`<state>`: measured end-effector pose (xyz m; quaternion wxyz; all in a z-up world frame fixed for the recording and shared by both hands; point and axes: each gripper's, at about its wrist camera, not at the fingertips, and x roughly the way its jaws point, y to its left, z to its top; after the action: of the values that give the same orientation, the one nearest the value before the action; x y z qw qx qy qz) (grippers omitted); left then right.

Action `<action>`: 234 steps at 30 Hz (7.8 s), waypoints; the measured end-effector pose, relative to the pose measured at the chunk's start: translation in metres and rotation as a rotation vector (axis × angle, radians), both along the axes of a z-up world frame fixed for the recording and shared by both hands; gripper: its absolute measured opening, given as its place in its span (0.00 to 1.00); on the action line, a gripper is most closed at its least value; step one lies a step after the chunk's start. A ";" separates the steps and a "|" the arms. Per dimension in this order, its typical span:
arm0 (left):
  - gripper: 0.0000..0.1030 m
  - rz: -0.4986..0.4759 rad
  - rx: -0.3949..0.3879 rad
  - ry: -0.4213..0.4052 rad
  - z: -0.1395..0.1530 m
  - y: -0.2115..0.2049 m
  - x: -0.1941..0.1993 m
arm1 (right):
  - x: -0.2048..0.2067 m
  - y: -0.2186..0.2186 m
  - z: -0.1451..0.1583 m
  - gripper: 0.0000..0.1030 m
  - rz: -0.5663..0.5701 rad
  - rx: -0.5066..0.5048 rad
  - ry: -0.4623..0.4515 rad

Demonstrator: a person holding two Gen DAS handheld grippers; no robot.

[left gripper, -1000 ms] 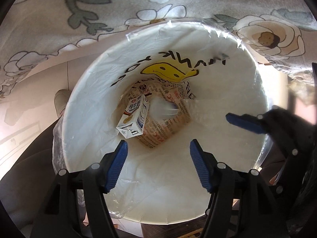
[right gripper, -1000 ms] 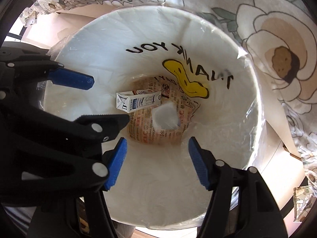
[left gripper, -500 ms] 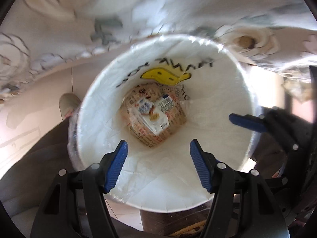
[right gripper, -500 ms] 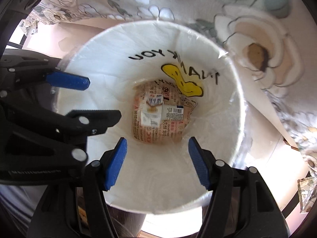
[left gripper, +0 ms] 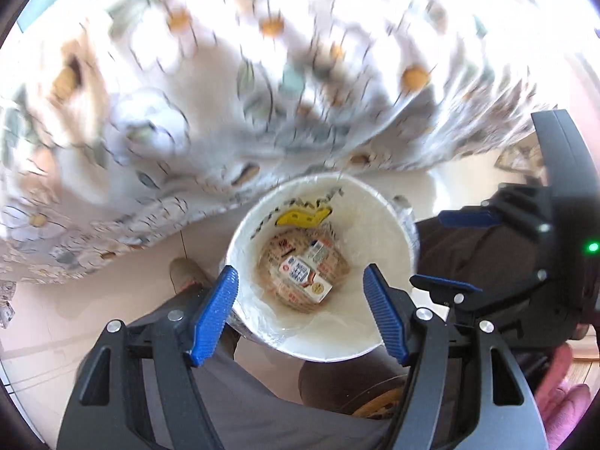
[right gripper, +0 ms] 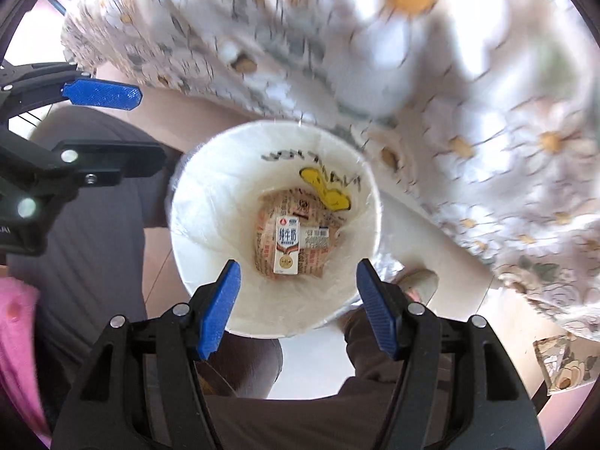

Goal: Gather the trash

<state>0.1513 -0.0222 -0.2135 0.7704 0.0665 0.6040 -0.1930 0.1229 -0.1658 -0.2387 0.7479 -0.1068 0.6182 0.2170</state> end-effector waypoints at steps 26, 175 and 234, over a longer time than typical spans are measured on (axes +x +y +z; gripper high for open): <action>0.81 0.129 -0.010 -0.403 0.203 0.047 0.144 | 0.099 -0.041 0.234 0.66 -0.027 0.118 -0.525; 0.37 -0.014 -0.061 -0.189 0.135 0.023 0.014 | 0.016 -0.022 0.207 0.31 0.239 0.128 -0.431; 0.37 0.230 -0.024 0.404 -0.200 -0.004 0.042 | 0.032 0.043 -0.188 0.31 -0.038 -0.008 0.249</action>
<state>0.1934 -0.0258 -0.4140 0.6515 -0.0520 0.7472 -0.1207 0.1546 -0.1229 -0.4264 0.6687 -0.0703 0.7092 0.2119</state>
